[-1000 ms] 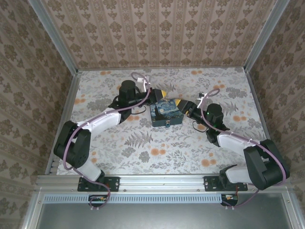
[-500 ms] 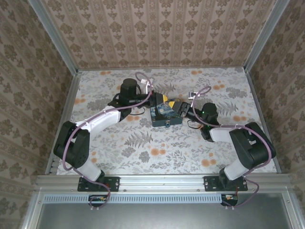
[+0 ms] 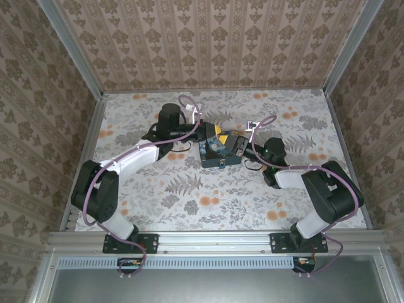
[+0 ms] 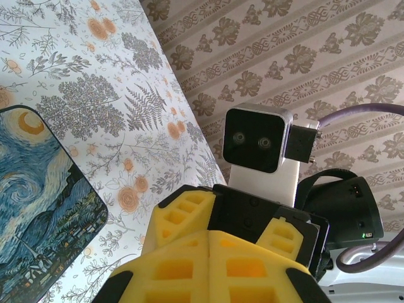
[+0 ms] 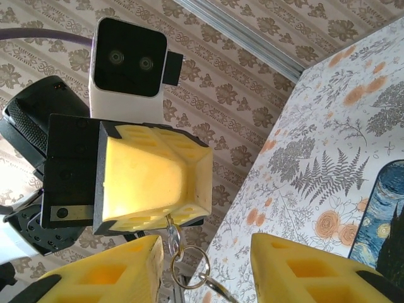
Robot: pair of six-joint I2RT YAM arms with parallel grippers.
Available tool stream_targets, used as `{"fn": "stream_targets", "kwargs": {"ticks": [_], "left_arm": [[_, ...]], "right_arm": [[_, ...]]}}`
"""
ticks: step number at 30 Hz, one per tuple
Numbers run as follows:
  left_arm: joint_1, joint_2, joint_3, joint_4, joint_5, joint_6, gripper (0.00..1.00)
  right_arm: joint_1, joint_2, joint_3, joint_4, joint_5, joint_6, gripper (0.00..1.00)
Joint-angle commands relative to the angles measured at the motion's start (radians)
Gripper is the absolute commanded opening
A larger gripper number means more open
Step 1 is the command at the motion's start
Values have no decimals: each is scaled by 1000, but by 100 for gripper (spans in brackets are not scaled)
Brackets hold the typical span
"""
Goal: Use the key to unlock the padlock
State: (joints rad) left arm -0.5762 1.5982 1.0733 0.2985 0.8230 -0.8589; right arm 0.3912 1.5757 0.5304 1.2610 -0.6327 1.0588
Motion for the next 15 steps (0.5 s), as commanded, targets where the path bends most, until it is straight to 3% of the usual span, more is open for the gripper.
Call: {"fn": "stream_targets", "kwargs": {"ticks": [1, 15], "left_arm": [[1, -5, 2, 12, 10, 9, 0], [-2, 8, -7, 37, 8, -2, 0]], "right_arm": [[11, -13, 22, 56, 21, 10, 43], [19, 8, 45, 56, 43, 30, 37]]}}
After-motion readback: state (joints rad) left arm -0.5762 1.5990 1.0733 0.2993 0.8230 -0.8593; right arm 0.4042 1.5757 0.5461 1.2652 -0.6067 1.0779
